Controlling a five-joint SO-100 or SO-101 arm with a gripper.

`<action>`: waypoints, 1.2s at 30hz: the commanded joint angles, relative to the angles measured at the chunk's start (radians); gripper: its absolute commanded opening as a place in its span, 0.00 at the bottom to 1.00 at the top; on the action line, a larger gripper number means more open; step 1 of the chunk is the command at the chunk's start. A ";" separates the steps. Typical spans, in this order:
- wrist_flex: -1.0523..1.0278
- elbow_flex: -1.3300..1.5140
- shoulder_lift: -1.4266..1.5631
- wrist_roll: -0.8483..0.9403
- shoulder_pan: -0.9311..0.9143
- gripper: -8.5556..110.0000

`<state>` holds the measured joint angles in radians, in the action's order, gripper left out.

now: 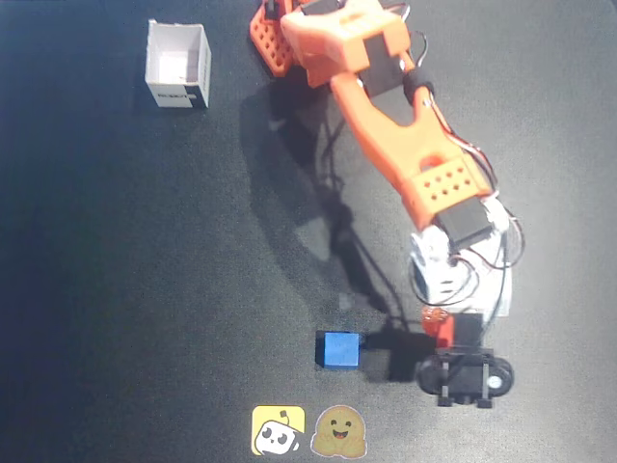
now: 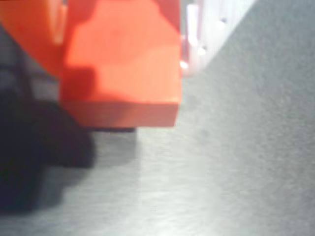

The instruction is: Put the red cube on top of the blue cube.

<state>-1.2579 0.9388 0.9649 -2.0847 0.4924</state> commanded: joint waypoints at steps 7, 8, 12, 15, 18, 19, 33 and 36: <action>-0.035 0.044 0.198 0.025 -0.048 0.12; -0.038 0.051 0.210 0.032 -0.055 0.12; -0.055 0.066 0.249 0.054 -0.092 0.12; -0.060 0.087 0.281 0.074 -0.123 0.12; -0.061 0.115 0.308 0.087 -0.153 0.12; -0.061 0.123 0.316 0.094 -0.164 0.12; -0.058 0.192 0.367 0.156 -0.301 0.12; -0.044 0.216 0.373 0.156 -0.318 0.12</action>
<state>-1.3146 1.1520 1.2502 -1.9328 0.1933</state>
